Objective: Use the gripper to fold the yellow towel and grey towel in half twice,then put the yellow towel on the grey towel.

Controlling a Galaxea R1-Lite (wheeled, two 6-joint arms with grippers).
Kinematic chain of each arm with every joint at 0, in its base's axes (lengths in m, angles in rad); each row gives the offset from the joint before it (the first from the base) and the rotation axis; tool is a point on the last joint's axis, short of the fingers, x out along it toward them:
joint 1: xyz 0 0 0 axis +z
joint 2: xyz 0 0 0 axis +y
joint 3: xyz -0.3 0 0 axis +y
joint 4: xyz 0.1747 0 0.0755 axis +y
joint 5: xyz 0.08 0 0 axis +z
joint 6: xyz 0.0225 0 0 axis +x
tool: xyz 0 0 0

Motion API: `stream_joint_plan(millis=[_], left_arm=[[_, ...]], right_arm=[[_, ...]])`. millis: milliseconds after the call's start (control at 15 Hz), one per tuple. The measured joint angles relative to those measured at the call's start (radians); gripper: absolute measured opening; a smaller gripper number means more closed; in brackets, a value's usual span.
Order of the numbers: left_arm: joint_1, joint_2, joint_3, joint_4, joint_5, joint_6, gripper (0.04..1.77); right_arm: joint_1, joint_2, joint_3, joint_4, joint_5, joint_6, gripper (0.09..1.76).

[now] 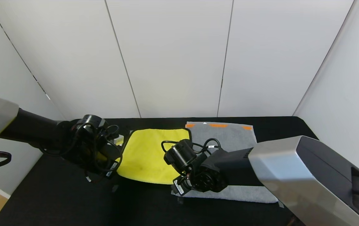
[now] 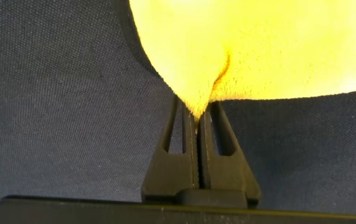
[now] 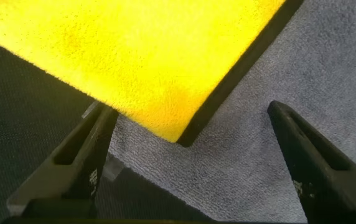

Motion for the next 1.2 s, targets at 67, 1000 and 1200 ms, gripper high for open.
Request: stream_joint_plan(millis=[67,1000,1200], left_arm=[[0.000,0.000,0.000,0.000,0.000,0.000,0.12],[0.001,-0.005,0.011,-0.002,-0.011,0.002,0.12],[0.002,-0.015,0.031,0.001,-0.018,0.004,0.12]], right_arm=[[0.001,0.003,-0.001,0.000,-0.001,0.002,1.53],[0.004,-0.001,-0.003,0.002,0.008,0.017,0.14],[0.007,-0.021,-0.003,0.014,0.055,0.050,0.14]])
